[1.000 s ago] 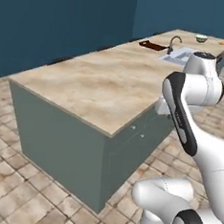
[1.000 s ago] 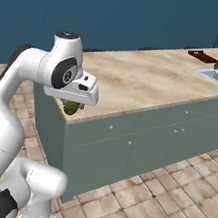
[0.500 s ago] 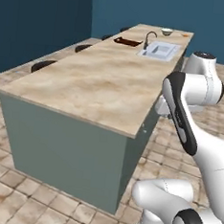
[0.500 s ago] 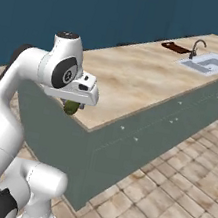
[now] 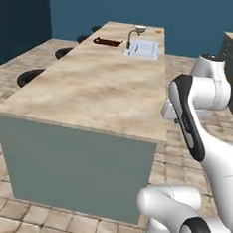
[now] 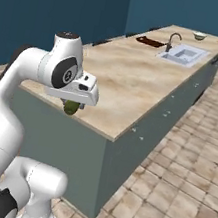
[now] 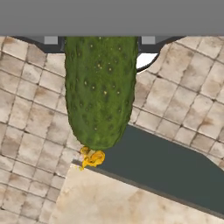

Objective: Place the two vegetables and bowl onto the tray for setting up a vegetable dip station.

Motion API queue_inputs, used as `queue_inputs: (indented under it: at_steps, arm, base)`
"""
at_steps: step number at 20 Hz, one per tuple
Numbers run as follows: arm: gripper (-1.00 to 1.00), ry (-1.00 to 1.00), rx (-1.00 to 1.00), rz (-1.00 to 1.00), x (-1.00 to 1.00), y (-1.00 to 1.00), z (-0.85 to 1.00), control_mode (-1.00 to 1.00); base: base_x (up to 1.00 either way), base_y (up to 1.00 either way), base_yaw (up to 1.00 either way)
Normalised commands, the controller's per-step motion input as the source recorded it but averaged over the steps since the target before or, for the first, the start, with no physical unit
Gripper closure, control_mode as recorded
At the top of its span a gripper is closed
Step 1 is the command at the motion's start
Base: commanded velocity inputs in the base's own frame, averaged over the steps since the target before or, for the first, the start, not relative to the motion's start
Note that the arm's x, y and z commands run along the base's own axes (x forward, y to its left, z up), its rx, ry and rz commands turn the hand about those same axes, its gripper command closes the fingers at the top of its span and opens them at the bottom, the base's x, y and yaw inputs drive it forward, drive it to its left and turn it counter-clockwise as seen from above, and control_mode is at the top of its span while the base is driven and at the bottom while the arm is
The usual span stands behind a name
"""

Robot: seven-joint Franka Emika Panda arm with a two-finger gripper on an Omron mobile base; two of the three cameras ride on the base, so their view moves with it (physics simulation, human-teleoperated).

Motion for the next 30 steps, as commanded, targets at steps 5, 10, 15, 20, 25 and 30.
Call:
queue_inputs:
  at_steps: [5, 10, 15, 20, 25, 30]
  arm:
    - [1.00, 0.00, 0.00, 0.00, 0.00, 0.00, 0.00, 1.00]
    - [1.00, 0.00, 0.00, 0.00, 0.00, 0.00, 0.00, 1.00]
    - [1.00, 0.00, 0.00, 0.00, 0.00, 0.00, 0.00, 1.00]
    - [1.00, 0.00, 0.00, 0.00, 0.00, 0.00, 0.00, 1.00]
    - [1.00, 0.00, 0.00, 0.00, 0.00, 0.00, 0.00, 1.00]
    - [1.00, 0.00, 0.00, 0.00, 0.00, 0.00, 0.00, 1.00]
  base:
    - [0.00, 1.00, -0.41]
    - [0.00, 1.00, -0.38]
    - [0.00, 1.00, -0.34]
    - [0.00, 1.00, -0.30]
    - [-0.01, 1.00, -0.21]
    - [0.00, 1.00, -0.22]
